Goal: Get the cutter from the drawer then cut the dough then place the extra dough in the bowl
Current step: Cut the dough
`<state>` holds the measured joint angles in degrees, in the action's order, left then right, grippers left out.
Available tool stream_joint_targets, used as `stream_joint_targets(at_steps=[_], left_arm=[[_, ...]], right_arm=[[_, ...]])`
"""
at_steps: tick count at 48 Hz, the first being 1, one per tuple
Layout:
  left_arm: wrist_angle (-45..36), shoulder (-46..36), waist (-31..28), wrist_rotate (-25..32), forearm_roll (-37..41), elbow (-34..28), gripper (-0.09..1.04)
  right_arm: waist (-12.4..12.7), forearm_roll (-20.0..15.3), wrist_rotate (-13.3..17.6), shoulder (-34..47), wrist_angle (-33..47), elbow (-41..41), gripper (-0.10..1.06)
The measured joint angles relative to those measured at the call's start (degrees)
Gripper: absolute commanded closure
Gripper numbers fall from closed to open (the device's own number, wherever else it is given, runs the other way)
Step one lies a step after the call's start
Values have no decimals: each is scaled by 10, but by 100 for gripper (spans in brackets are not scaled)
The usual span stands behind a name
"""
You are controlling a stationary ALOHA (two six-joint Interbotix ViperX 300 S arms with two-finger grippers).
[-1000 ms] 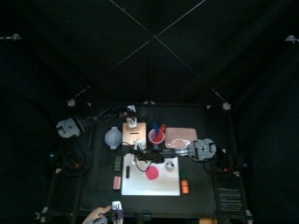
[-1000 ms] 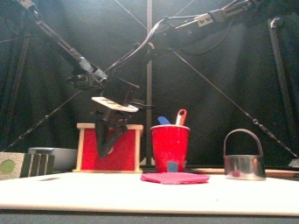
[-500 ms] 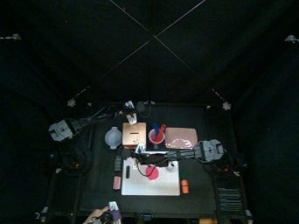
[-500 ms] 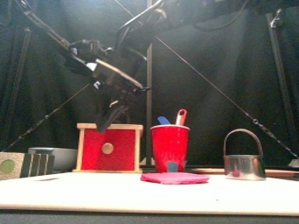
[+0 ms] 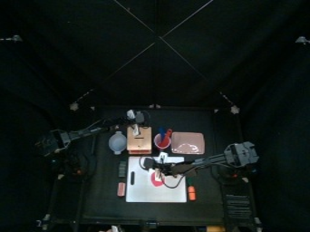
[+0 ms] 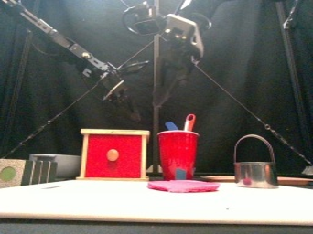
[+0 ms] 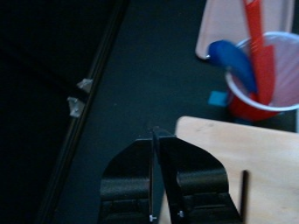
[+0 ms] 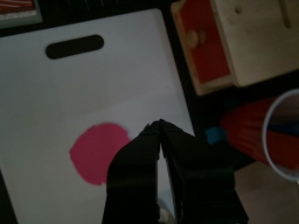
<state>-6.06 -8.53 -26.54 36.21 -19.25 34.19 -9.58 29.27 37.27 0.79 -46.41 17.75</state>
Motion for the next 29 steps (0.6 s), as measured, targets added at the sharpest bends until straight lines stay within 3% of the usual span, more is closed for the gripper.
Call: stream_joint_targets(at_steps=[12,22,29], left_arm=[[153,-92,87,-1,-33,105,49],[256,-180,166,0,-71,192,49],[287,-213,192,-2,-104,235,49]], right_arm=[[-18,-39,0,-52,-5,78,56],[-36,-70,1,-53,-2,99,19],[-40,-95,1,-53,-9,103,4]])
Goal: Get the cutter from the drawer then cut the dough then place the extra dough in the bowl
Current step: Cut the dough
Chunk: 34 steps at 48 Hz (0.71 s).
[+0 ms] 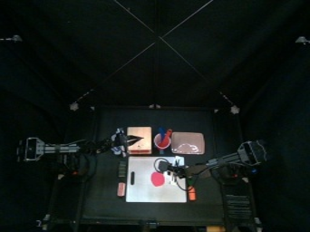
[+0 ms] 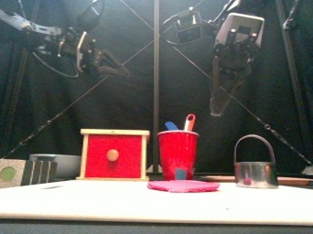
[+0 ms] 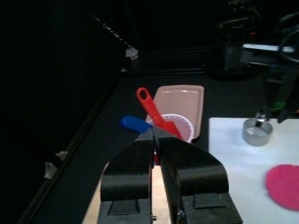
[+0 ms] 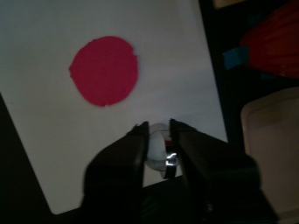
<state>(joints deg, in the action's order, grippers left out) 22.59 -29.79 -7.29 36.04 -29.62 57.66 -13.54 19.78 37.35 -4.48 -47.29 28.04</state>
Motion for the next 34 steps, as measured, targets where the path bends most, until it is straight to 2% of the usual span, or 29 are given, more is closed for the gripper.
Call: stream_joint_targets(at_steps=[10,20,34], left_arm=[[37,-4,43,2,-7,22,49],[45,-4,54,3,-5,25,49],[46,-4,56,2,-5,32,49]], right_arm=[[3,-40,0,0,-32,17,4],[11,-46,-1,0,-38,31,4],[54,-49,-2,0,7,73,4]])
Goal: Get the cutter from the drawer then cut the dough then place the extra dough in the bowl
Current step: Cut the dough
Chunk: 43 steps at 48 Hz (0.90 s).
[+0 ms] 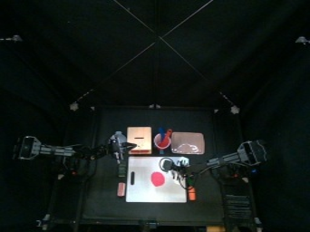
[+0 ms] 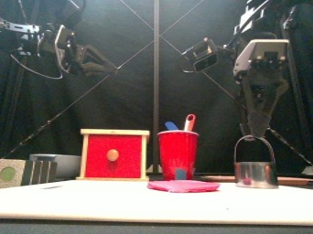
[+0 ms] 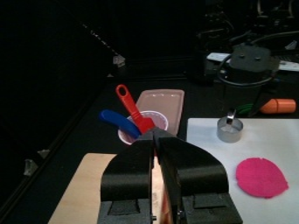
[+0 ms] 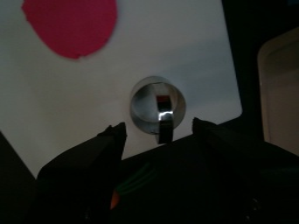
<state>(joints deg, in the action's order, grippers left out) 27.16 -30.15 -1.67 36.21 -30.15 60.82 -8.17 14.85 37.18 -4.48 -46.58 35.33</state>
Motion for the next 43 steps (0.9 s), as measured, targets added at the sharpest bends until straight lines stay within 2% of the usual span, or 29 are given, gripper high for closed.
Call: stream_joint_targets(at_steps=[7,19,28,36,43], left_arm=[[0,0,0,0,0,5,49],[1,0,0,0,-8,13,49],[2,0,1,-1,-12,13,49],[1,0,1,-1,-12,13,49],[2,0,1,-1,-13,16,49]], right_arm=[[8,-10,-4,0,33,10,9],[8,-40,-4,1,39,10,37],[7,-52,-4,1,33,10,51],[7,-52,-2,2,32,-10,53],[-2,-53,-4,19,32,-61,53]])
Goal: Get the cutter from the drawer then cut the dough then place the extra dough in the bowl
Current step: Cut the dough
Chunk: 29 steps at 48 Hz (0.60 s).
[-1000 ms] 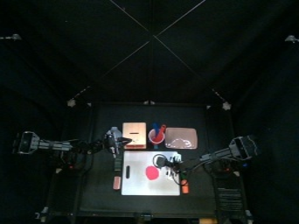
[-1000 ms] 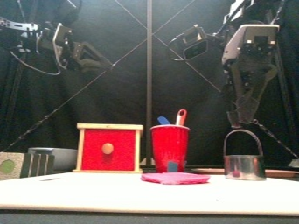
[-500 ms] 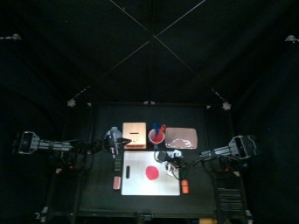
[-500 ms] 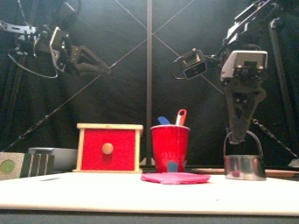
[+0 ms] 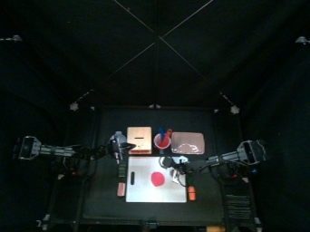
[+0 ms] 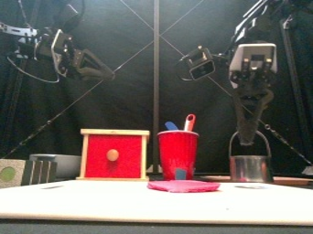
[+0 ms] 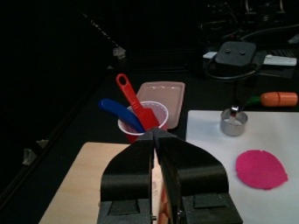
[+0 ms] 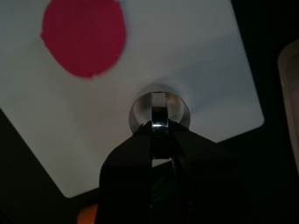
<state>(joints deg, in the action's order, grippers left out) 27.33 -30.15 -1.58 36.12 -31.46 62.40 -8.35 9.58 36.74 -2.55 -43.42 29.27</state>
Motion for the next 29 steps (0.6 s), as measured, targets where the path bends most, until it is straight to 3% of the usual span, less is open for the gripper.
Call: stream_joint_targets(at_steps=[15,29], left_arm=[[16,0,-12,0,-15,26,49],[20,0,-18,1,-18,39,49]], right_arm=[[-20,1,-9,88,-41,-121,53],[-21,-43,-81,150,-82,-199,53]])
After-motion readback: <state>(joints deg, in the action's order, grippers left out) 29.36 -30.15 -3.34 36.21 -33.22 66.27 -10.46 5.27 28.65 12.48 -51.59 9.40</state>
